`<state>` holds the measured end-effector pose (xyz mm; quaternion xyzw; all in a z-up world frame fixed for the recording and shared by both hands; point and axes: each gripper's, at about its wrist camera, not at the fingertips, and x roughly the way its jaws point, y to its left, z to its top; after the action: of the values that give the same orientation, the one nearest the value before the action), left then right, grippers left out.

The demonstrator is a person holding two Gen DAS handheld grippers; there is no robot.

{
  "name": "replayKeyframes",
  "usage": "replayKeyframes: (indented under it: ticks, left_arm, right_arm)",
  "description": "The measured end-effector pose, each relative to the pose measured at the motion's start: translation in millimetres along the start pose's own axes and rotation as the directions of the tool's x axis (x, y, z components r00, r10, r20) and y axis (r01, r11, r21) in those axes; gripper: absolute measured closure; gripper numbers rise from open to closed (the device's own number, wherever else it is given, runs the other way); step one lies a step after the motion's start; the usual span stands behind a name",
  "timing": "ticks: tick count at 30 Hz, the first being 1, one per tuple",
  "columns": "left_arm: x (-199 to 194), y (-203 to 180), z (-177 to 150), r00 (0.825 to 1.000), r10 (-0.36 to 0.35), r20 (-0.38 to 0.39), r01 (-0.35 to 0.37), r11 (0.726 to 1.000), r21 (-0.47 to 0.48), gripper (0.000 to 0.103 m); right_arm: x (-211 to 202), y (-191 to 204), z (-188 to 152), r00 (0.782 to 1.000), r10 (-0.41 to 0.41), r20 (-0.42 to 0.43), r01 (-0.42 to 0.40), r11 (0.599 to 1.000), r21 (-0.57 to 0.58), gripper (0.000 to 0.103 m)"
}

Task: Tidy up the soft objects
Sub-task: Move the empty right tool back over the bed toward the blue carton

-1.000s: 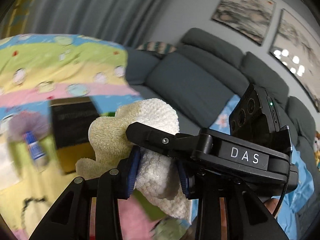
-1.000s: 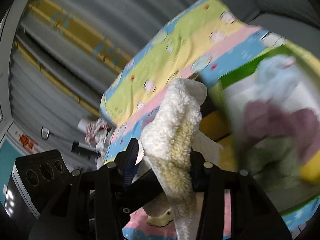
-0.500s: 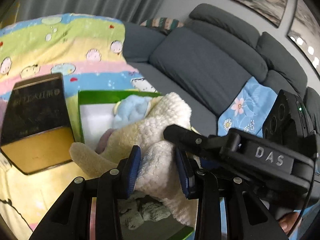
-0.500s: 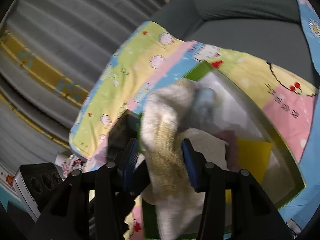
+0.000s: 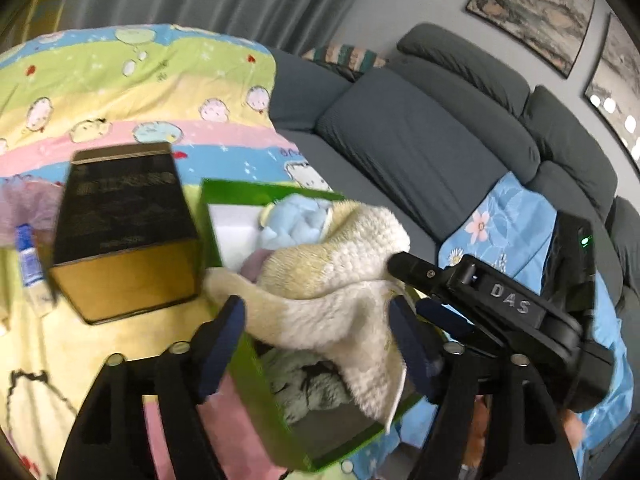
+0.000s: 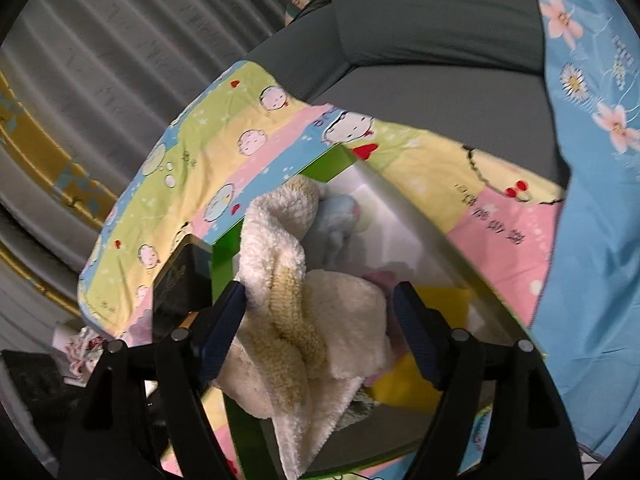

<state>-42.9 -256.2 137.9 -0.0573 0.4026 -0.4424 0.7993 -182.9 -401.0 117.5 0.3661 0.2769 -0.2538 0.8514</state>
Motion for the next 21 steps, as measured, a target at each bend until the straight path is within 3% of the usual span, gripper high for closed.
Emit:
replayKeyframes:
  ticks: [3, 5, 10, 16, 20, 21]
  left_arm:
    - [-25, 9, 1, 0.999, 0.016, 0.031, -0.015, 1.000, -0.016, 0.018]
    - [-42, 17, 1, 0.999, 0.039, 0.035, -0.038, 0.999, -0.026, 0.018]
    - [-90, 51, -5, 0.985, 0.162, 0.062, -0.158, 0.985, -0.067, 0.017]
    - [-139, 113, -29, 0.947, 0.315, 0.062, -0.301, 0.939, -0.163, 0.017]
    - [-159, 157, -46, 0.902, 0.426, 0.064, -0.397, 0.879, -0.264, 0.017]
    - [-161, 170, -49, 0.884, 0.465, 0.038, -0.435, 0.852, -0.292, 0.017]
  right_arm:
    - [-14, 2, -1, 0.999, -0.015, 0.048, 0.015, 1.000, -0.004, 0.027]
    - [-21, 5, -3, 0.997, -0.016, 0.073, 0.017, 1.000, -0.006, 0.020]
    - [-36, 20, -8, 0.994, 0.014, 0.111, -0.008, 0.998, -0.056, 0.017]
    - [-33, 54, -23, 0.993, 0.088, 0.083, -0.075, 0.986, -0.148, 0.017]
    - [-22, 86, -40, 0.977, 0.214, -0.001, -0.210, 0.955, -0.208, 0.019]
    - [-17, 97, -47, 0.971, 0.237, -0.031, -0.238, 0.945, -0.225, 0.020]
